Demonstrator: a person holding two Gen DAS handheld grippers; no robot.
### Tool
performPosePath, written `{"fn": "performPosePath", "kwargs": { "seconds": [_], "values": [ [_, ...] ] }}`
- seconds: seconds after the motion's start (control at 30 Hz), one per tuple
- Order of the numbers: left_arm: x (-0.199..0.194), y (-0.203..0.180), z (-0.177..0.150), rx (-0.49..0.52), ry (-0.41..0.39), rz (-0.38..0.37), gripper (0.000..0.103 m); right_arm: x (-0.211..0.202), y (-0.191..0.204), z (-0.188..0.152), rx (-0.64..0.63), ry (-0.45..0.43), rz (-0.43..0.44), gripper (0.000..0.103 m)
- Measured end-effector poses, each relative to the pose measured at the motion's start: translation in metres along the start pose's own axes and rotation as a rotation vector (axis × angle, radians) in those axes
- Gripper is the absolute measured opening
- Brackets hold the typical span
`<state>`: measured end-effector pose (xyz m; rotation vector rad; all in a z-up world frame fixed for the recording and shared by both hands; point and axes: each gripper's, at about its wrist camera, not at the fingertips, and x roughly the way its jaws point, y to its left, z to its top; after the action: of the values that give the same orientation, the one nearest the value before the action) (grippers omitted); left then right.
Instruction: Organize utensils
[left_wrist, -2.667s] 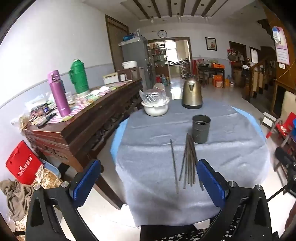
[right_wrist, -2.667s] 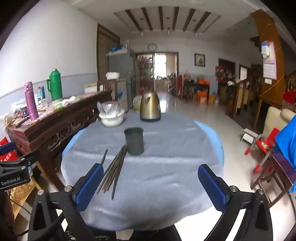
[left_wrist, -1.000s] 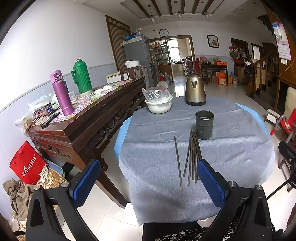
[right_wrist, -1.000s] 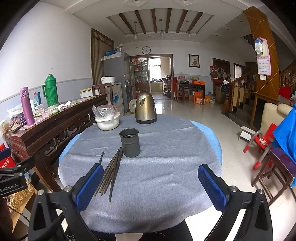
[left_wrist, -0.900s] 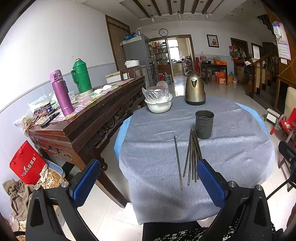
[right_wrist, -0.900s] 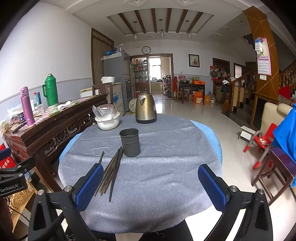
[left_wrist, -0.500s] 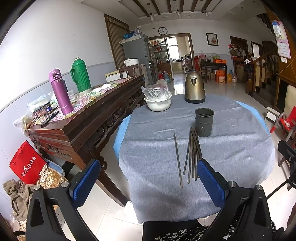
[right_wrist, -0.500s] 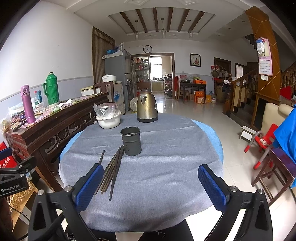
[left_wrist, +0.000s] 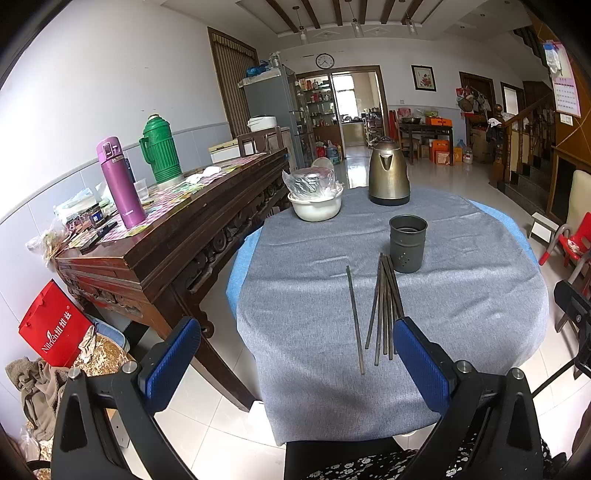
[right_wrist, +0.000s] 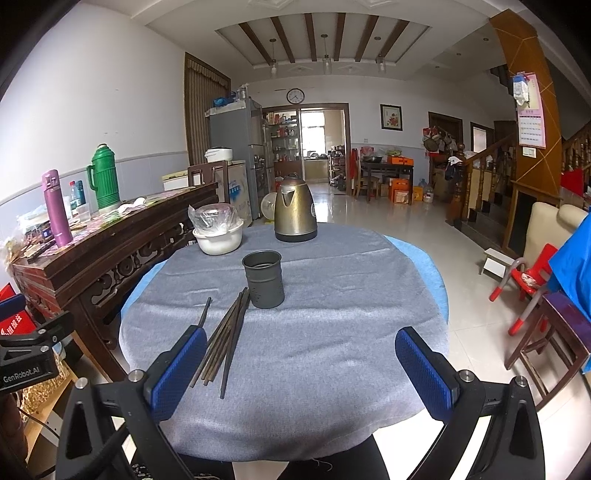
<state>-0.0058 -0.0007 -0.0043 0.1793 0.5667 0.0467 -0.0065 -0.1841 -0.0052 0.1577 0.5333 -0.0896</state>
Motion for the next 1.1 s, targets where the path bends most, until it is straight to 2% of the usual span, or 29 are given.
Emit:
{"fn": "performPosePath", "kwargs": {
  "seconds": [1.1],
  "values": [
    [0.0044,0.0014,-0.0009,-0.001,0.018,-0.003,0.103,0.0005,0.0053,-0.0002,0.002,0.010,0.010,0.103]
  ]
}}
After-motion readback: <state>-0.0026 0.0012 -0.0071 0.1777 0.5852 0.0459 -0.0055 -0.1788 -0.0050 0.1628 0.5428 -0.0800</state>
